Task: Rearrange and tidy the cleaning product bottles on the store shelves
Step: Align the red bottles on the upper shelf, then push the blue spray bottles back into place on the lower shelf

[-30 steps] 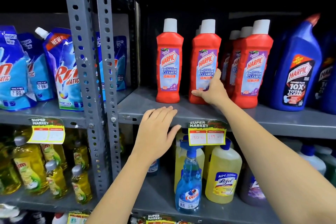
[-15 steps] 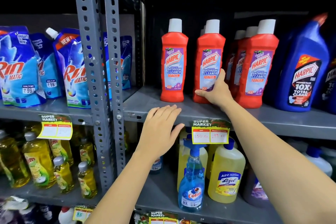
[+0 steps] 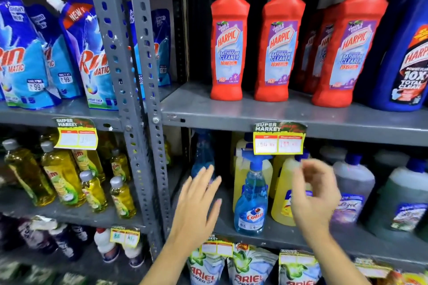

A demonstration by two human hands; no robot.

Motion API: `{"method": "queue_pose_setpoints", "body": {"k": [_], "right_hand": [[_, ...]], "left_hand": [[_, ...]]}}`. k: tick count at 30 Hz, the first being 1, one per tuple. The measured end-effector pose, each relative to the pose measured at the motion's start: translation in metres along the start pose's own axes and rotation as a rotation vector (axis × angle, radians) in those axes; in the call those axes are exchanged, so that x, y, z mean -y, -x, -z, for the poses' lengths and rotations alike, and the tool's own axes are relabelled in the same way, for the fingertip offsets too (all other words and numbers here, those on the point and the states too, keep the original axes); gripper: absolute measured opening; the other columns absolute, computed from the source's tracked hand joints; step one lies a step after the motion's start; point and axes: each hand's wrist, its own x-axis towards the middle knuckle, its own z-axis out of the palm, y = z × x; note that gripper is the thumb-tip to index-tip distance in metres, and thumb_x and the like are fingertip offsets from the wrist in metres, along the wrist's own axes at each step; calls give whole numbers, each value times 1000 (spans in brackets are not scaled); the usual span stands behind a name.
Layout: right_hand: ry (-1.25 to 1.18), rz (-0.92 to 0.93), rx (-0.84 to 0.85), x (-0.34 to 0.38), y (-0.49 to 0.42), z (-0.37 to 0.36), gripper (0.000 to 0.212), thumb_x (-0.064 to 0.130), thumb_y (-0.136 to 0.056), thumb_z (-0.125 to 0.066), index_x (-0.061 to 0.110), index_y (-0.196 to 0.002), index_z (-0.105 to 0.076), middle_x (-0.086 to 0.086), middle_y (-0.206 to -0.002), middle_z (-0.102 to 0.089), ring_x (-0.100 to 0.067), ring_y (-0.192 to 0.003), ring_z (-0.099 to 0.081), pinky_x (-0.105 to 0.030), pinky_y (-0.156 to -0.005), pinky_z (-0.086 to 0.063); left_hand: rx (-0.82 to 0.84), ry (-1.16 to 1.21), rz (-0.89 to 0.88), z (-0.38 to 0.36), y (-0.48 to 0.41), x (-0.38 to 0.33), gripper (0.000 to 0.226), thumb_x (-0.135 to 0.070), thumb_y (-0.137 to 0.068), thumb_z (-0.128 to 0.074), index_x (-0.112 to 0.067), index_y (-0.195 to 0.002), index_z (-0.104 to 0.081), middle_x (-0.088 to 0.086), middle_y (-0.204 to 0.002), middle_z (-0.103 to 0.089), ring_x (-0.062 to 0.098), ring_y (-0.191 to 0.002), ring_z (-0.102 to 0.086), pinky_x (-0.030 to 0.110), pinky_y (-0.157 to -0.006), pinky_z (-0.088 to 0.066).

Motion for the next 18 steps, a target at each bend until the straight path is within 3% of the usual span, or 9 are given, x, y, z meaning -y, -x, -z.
{"method": "queue_pose_setpoints", "body": {"k": [3,6,10,13,18], "right_hand": [[139,-182,194,-36,45,1,32,-7,-84,-65,20,-100,-59,5,-85,-62,-2,-71,-57,-10,-66,-44],[237,-371,406,-61,59,-2,40,6,-83,-72,23,-116,-55,1,-96,-62,-8,-80,-59,-26,-69,-53],[353,-539,632,-80,66,-10,67,25,-78,-80,16,-135,-45,0,-123,-58,-16,-106,-60,-39,-90,-53],[349,-636,717,-87,70,-14,69,27,-76,-83,19,-132,-43,1,-119,-65,-17,-108,-65,-42,-93,-54],[359,-648,730,-93,70,-16,71,27,-78,-83,15,-135,-42,-5,-124,-66,-23,-109,-66,-45,-94,-54]], "left_hand": [[296,-97,104,-39,43,17,53,-43,-102,-32,-25,-151,-24,-8,-160,3,14,-149,3,40,-121,1],[463,-117,182,-64,59,33,58,-47,-102,-27,-23,-153,-15,-5,-160,11,14,-146,21,32,-119,7],[660,-190,202,-84,66,50,61,-47,-102,-29,-19,-153,-13,5,-162,6,22,-148,15,39,-121,1],[733,-228,202,-94,74,59,64,-47,-101,-32,-20,-154,-6,7,-163,5,24,-149,8,41,-121,2],[685,-245,165,-105,86,68,66,-49,-100,-29,-22,-153,0,6,-163,5,25,-149,8,42,-120,5]]}}
